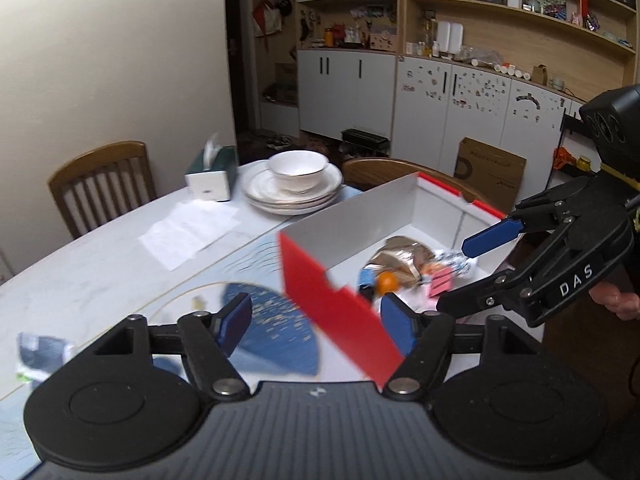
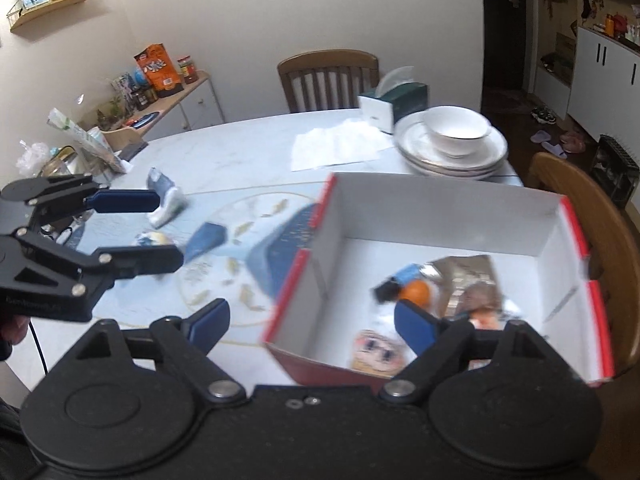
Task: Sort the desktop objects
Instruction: 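Move both open tools out of the box back over the table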
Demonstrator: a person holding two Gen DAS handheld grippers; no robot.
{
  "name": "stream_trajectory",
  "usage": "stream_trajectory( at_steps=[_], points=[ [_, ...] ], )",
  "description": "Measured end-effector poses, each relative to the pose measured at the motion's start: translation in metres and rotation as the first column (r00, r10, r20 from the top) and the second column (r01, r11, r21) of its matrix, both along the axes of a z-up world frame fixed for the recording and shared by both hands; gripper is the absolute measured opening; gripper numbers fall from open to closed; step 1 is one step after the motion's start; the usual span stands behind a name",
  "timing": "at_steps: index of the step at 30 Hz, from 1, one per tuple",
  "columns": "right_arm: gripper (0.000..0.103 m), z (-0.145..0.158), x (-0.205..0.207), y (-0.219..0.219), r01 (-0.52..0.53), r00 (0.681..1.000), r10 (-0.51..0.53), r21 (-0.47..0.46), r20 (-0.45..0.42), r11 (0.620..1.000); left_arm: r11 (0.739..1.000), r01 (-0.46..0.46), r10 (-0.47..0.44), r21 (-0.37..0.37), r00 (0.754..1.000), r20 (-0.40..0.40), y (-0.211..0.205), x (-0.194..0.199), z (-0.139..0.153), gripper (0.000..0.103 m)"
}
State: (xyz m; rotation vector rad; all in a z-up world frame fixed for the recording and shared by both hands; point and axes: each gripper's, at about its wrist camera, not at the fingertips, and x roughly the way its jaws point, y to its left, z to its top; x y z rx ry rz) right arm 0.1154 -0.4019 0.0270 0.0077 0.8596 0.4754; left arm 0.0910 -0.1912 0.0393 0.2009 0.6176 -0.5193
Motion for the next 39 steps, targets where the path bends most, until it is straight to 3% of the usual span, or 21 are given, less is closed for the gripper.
stream_trajectory(
  at_steps=[7,17,22,25,39],
  points=[
    [0.099,-0.004,-0.005,0.068,-0.026,1.000,0.026,-0.001,0.015,1.000,0.999,-0.040,0.040,-0.007,0.999,0.000,0.068,-0.016,-0.003,0.075],
    [0.101,-0.015,-0.005,0.162,-0.049,0.997,0.050,-0.021,0.055,0.999,0.990,-0.144,0.143,-0.014,0.989,-0.021,0.163,-0.009,-0.017,0.080],
    [0.101,-0.024,0.001,0.198,-0.052,0.997,0.053,-0.027,0.061,0.998,0.979,-0.201,0.201,-0.029,0.979,-0.020,0.204,-0.003,-0.026,0.089],
    [0.102,-0.029,0.005,0.215,-0.053,0.997,0.055,-0.032,0.059,0.998,0.973,-0.230,0.230,-0.030,0.973,-0.005,0.222,0.002,-0.033,0.103],
    [0.102,-0.056,0.036,0.279,-0.072,0.996,0.076,-0.079,0.041,0.994,0.958,-0.285,0.285,0.001,0.957,-0.050,0.270,0.053,-0.074,0.103]
  ],
)
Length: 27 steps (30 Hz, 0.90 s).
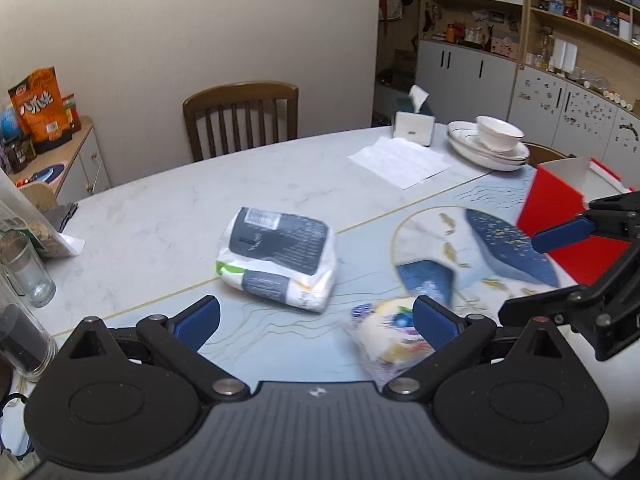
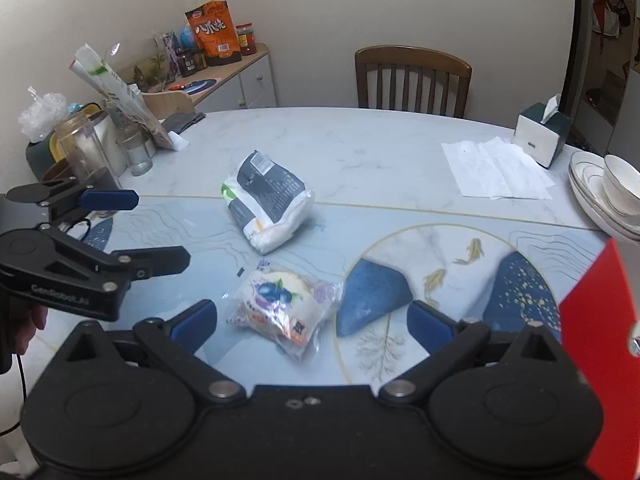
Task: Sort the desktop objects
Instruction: 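Move both open tools out of the box back over the table, then grasp the blueberry bun bag with the right tool while the left tool grasps the tissue pack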
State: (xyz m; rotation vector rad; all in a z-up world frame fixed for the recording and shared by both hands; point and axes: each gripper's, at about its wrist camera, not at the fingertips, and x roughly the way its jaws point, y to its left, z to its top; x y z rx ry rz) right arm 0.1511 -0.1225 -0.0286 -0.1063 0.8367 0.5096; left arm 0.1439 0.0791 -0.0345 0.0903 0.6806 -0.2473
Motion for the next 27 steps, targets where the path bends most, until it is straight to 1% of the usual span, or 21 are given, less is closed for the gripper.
stream_trajectory(
  at_steps=[7,11,14,17,18,22,25,27],
  points=[
    [0.102,-0.019,0.022,0.016,0.019,0.999,-0.019,-0.025,-0.034,1.000,1.000,-0.008,0.008,0.027,1.000,-0.009,0.009,0.037,-0.014,0.103],
    [0.101,-0.029,0.035,0.027,0.001,0.999,-0.003,-0.041,-0.049,0.999,0.999,-0.006,0.006,0.050,1.000,0.001,0.015,0.064,-0.017,0.103],
    [0.101,-0.039,0.043,0.036,-0.016,0.998,0.012,-0.060,-0.068,0.998,0.998,0.026,-0.025,0.060,1.000,-0.013,0.019,0.088,-0.022,0.103],
    [0.101,-0.046,0.047,0.044,-0.038,0.996,0.032,-0.071,-0.083,0.997,0.990,0.087,-0.085,0.107,0.996,-0.028,0.020,0.109,-0.029,0.103],
    [0.101,-0.048,0.048,0.046,-0.045,0.996,0.038,-0.077,-0.085,0.996,0.989,0.099,-0.095,0.112,0.995,-0.037,0.022,0.116,-0.032,0.103],
    [0.101,-0.054,0.052,0.054,-0.058,0.994,0.049,-0.087,-0.102,0.995,0.989,0.121,-0.114,0.081,0.990,-0.086,0.031,0.138,-0.045,0.103],
    [0.101,-0.059,0.055,0.060,-0.063,0.991,0.052,-0.086,-0.120,0.994,0.986,0.154,-0.145,0.063,0.981,-0.131,0.030,0.148,-0.057,0.103],
    [0.101,-0.062,0.057,0.064,-0.070,0.990,0.059,-0.084,-0.125,0.994,0.985,0.162,-0.149,0.067,0.975,-0.162,0.027,0.152,-0.065,0.103]
  ],
)
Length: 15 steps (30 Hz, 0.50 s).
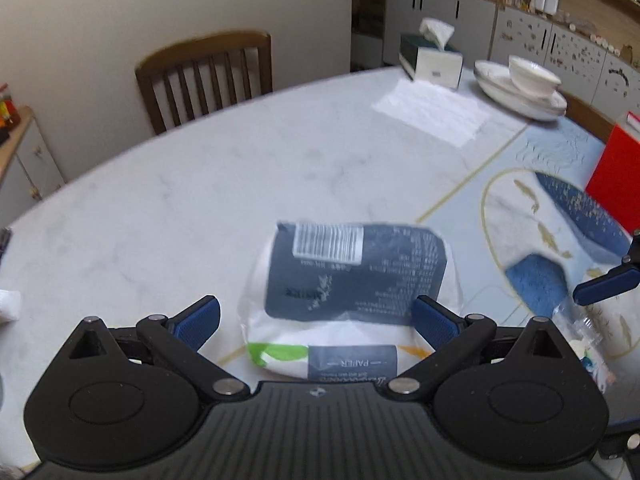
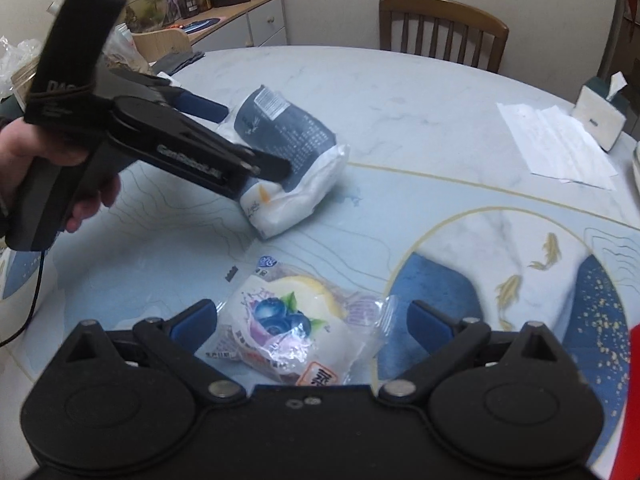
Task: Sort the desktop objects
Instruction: 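Grasp the blueberry bun bag with the right tool while the left tool grasps the tissue pack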
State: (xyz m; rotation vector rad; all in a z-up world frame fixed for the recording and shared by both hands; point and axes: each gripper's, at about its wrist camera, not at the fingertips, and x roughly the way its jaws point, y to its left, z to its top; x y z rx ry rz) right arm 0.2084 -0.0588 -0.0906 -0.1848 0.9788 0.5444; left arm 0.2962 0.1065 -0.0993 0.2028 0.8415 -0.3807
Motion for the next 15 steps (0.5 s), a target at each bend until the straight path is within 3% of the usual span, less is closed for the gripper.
stream_trajectory(
  at_steps=[8,11,13,15],
  points=[
    [0.099,-0.013,0.003,0.009,-0.017,0.998,0.017,0.003,-0.053,1.000,0.999,-0.022,0.020,-0.048,0.999,-0.037,-0.001,0.007,-0.009,0.101],
    [0.092,-0.016,0.005,0.007,-0.022,0.996,0.025,0.027,-0.082,0.999,0.995,-0.016,0.010,-0.100,0.998,-0.055,0.000,0.007,-0.008,0.081],
    [0.087,-0.016,0.004,0.007,-0.034,0.996,0.036,0.029,-0.083,0.999,0.994,-0.028,0.022,-0.102,0.998,-0.056,-0.002,0.006,-0.007,0.077],
    [0.080,-0.015,0.002,0.008,-0.049,0.996,0.051,0.028,-0.078,0.998,0.991,-0.041,0.034,-0.126,0.998,-0.059,0.000,0.004,-0.005,0.059]
  ],
)
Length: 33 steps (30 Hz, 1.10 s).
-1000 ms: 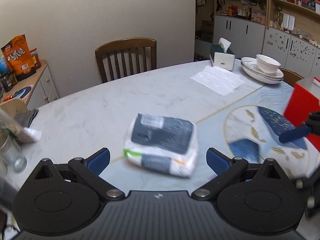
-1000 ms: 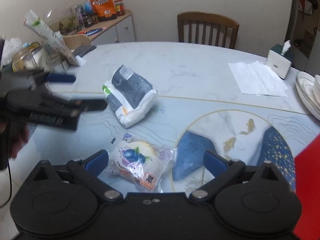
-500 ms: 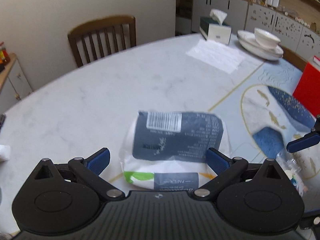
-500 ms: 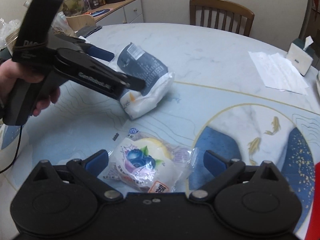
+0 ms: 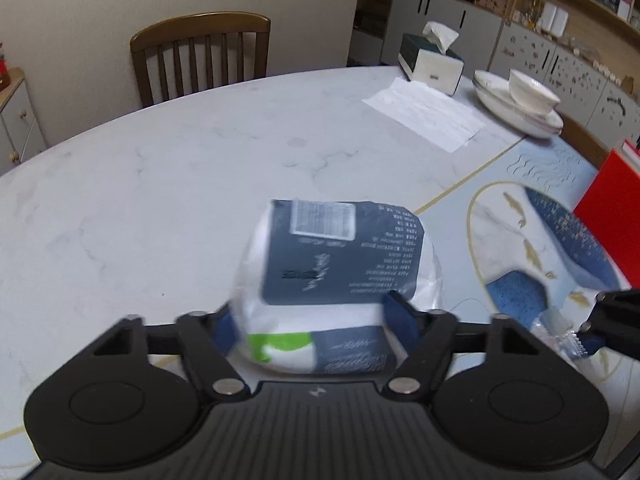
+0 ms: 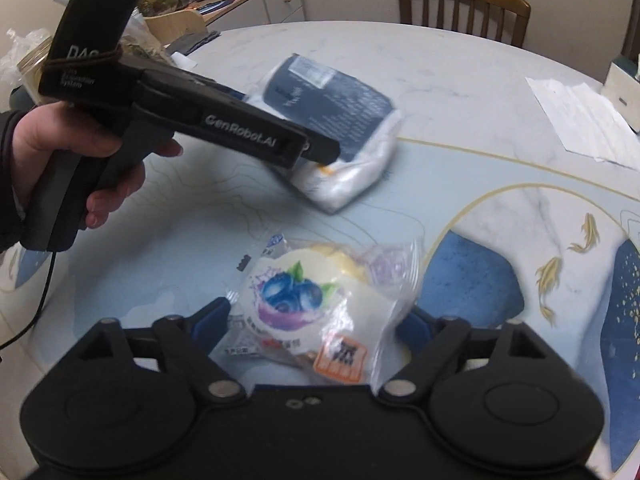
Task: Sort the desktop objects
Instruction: 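Grasp the blueberry bun bag with the right tool while the left tool grasps the tissue pack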
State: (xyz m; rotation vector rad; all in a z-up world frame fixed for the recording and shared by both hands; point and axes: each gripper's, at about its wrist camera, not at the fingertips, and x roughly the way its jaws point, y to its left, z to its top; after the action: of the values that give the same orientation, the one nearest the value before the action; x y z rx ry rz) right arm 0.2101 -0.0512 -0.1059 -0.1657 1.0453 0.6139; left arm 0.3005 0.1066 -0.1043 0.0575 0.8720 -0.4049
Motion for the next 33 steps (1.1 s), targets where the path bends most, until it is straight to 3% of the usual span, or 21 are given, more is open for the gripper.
stream_trajectory(
  at_steps=[3,12,21,33],
  points=[
    [0.074,0.001,-0.002,0.000,-0.006,1.000,0.006,0.005,-0.001,1.000,0.999,-0.037,0.037,-0.029,0.999,-0.015,0.004,-0.003,0.003,0.041],
    [0.060,0.011,-0.011,-0.015,-0.011,1.000,0.011,0.002,0.023,1.000,0.991,-0.107,0.108,-0.082,0.994,0.012,0.008,-0.039,0.019,0.019],
    [0.056,0.020,-0.024,-0.043,-0.005,1.000,0.005,-0.011,0.012,1.000,0.975,-0.193,0.197,-0.113,0.980,0.028,0.011,-0.103,0.032,0.016],
    [0.056,0.031,-0.050,-0.066,-0.016,1.000,0.016,0.007,0.009,1.000,0.956,-0.261,0.262,-0.135,0.965,-0.016,0.006,-0.180,0.030,0.015]
  ],
)
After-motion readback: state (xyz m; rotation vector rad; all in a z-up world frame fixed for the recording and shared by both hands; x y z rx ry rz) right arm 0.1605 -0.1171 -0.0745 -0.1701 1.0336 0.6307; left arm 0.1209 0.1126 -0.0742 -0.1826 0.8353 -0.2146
